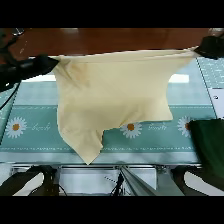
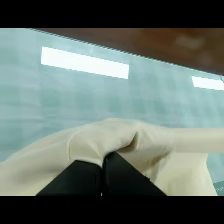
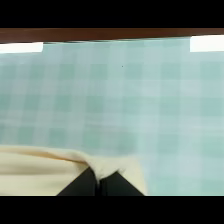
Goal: Fold the shirts.
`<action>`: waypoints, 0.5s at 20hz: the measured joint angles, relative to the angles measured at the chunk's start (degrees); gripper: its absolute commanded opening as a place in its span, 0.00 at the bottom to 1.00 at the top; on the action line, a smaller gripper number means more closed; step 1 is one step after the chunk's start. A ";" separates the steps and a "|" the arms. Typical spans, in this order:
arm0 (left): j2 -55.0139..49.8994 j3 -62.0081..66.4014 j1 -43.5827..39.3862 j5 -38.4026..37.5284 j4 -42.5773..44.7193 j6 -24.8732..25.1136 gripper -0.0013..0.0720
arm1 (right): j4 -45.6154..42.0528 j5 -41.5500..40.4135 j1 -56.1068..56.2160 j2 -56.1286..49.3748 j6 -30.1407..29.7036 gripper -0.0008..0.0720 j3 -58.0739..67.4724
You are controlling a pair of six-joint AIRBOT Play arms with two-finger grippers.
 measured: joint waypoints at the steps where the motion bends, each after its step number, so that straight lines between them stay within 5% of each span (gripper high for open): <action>1: -3.63 1.86 -1.09 0.72 -0.28 0.00 0.04 | 1.44 -0.48 0.00 -4.17 0.46 0.04 1.86; 4: -12.55 5.70 -3.91 1.73 -0.87 -0.44 0.05 | 6.78 -1.49 -0.04 -14.62 1.70 0.04 5.22; 5: -14.49 6.36 -4.44 1.49 -1.01 -0.59 0.13 | 8.61 -1.77 -0.04 -17.31 2.05 0.04 5.77; 6: -16.13 6.88 -4.79 1.42 -1.31 -0.59 0.48 | 10.34 -1.84 -0.04 -19.91 2.27 0.05 6.21; 7: -17.35 7.21 -4.90 0.90 -1.36 -0.61 0.99 | 11.98 -1.99 -0.04 -22.01 2.47 0.28 6.49; 8: -18.32 7.45 -4.81 -0.09 -1.38 -0.87 0.97 | 13.66 -2.16 -0.04 -23.82 2.64 0.80 6.69; 10: -19.39 8.13 -3.52 -3.54 -1.64 -0.98 0.97 | 15.96 -2.32 -0.04 -25.99 2.99 0.86 6.95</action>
